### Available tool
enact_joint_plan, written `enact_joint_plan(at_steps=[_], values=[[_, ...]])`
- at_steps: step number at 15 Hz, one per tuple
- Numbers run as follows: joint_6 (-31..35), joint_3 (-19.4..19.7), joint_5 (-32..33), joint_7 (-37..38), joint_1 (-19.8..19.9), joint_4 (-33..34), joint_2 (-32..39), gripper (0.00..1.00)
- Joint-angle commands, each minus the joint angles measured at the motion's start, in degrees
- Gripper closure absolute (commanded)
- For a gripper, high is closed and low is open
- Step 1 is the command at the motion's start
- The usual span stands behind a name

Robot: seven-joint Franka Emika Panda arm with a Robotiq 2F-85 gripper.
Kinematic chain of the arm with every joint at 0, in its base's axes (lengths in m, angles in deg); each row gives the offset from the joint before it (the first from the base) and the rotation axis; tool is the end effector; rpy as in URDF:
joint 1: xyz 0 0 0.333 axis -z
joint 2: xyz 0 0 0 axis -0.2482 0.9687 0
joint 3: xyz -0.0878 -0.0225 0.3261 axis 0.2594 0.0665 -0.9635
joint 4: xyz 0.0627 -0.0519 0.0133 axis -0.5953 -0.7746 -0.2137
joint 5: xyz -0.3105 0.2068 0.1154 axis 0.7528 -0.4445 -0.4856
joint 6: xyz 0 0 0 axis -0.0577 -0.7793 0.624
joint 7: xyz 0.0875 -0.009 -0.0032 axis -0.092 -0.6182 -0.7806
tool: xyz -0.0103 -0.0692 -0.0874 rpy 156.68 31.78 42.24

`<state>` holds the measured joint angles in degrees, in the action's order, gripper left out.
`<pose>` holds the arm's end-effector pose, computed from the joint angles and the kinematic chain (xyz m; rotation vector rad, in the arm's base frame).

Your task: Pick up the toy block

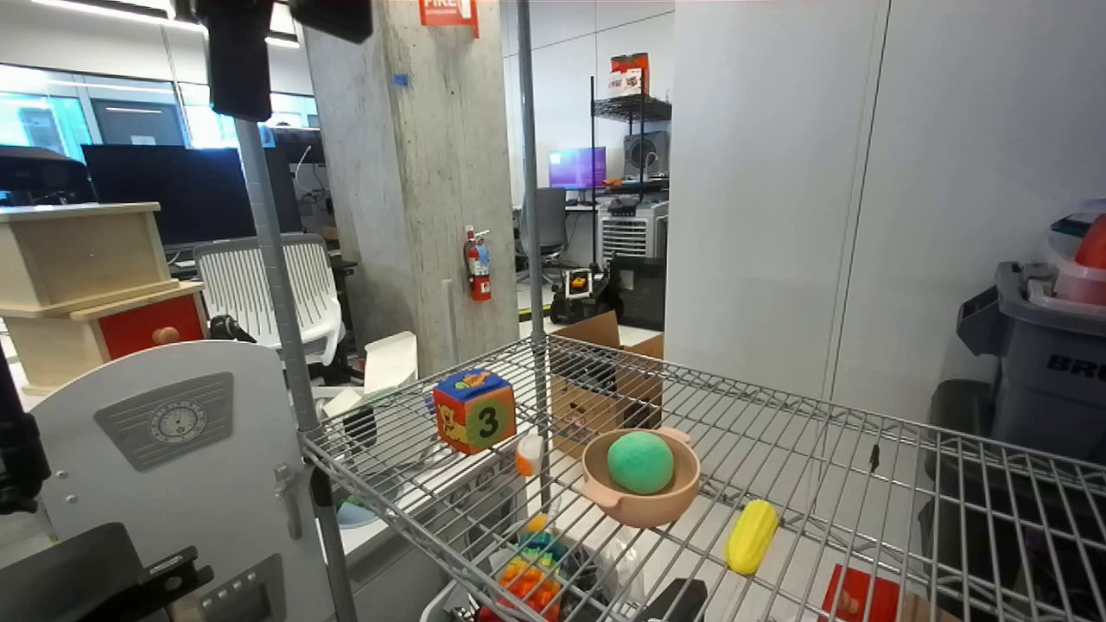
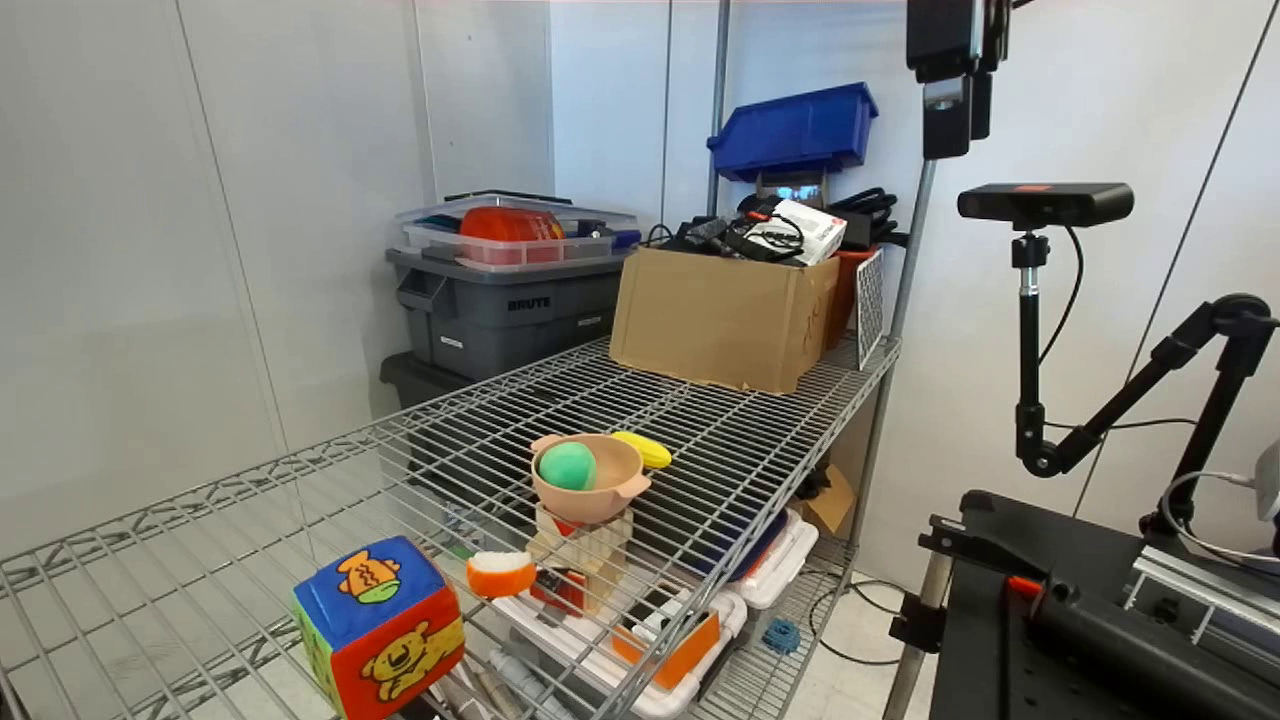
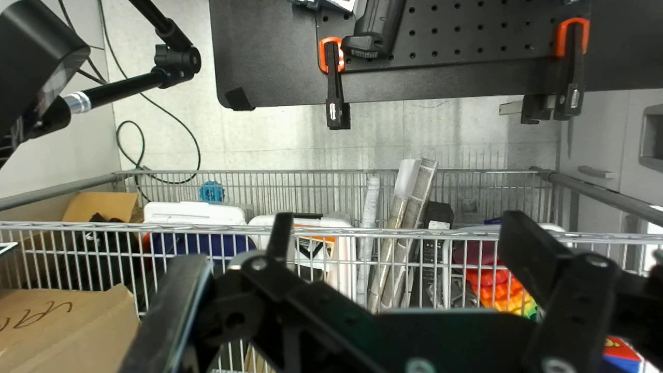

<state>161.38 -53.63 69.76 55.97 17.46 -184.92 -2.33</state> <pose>0.4218 -0.0316 0.4614 2.9658 -0.0142 -0.2404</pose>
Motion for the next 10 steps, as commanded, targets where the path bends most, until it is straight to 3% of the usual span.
enact_joint_plan(at_steps=[1,10], values=[[-0.1,0.4,0.1,0.1,-0.5,0.1,0.0,0.0],[0.1,0.3,-0.2,0.6,-0.6,0.4,0.7,0.0]])
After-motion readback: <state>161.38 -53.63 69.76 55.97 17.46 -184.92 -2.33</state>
